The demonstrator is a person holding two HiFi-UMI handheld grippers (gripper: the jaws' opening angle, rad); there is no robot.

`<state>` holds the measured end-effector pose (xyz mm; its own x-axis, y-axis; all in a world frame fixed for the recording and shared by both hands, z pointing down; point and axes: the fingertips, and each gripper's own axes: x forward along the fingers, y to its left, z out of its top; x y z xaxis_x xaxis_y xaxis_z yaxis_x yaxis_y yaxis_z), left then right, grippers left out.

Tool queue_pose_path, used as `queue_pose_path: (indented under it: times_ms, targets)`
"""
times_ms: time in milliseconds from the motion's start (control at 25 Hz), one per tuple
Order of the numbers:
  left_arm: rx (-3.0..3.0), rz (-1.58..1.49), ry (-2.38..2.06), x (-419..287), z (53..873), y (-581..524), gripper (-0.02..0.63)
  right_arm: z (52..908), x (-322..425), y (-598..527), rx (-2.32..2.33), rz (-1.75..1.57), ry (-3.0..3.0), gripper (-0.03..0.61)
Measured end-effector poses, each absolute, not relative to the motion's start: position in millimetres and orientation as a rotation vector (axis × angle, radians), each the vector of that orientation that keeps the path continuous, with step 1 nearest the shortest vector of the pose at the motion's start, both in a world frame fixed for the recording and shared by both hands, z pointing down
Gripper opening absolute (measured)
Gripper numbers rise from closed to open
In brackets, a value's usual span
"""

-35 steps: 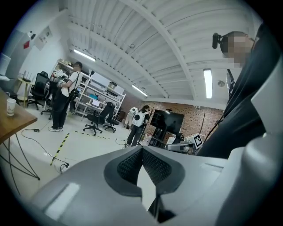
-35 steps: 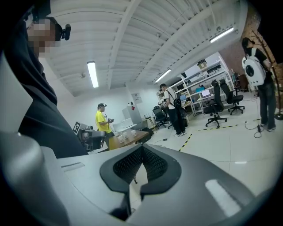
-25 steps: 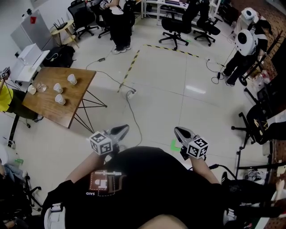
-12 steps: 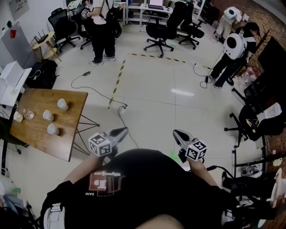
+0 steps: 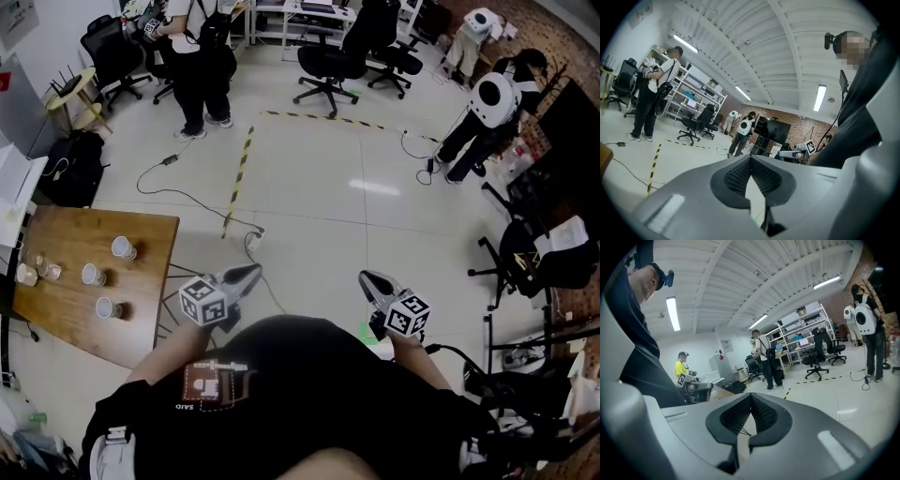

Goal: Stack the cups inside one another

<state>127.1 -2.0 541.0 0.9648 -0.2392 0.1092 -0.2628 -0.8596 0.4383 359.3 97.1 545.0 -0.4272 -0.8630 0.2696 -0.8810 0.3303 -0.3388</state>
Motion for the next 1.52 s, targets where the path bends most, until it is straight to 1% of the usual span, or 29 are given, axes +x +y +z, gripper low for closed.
queue_pose_path:
  times_ms: [160, 320, 560, 680, 880, 1040, 1160, 1360, 1520]
  targets:
    - [2.644, 0.094, -0.415, 149, 550, -32, 0.002, 556, 390, 55, 1.625, 0.703, -2.563, 0.014]
    - [2.649, 0.101, -0.555, 183, 552, -74, 0.002, 565, 429, -1, 1.482, 0.681, -2.639, 0.014]
    - [2.577, 0.047, -0.767, 231, 531, -122, 0.002, 550, 486, -90, 1.251, 0.625, -2.728, 0.014]
    - [2.554, 0.004, -0.816, 249, 518, -138, 0.002, 545, 502, -127, 1.203, 0.609, -2.768, 0.014]
    - [2.528, 0.02, -0.841, 253, 522, -150, 0.002, 550, 498, -147, 1.147, 0.648, -2.779, 0.014]
    - [2.549, 0.061, -0.823, 255, 536, -166, 0.002, 561, 507, -156, 1.198, 0.689, -2.752, 0.014]
    - [2.547, 0.044, -0.812, 250, 536, -177, 0.002, 565, 501, -157, 1.199, 0.706, -2.73, 0.014]
    - [2.515, -0.041, -0.899, 218, 526, -188, 0.002, 554, 466, -190, 1.053, 0.648, -2.747, 0.014]
    - [2.411, -0.063, -1.142, 174, 530, -168, 0.002, 555, 412, -219, 0.748, 0.609, -2.8, 0.014]
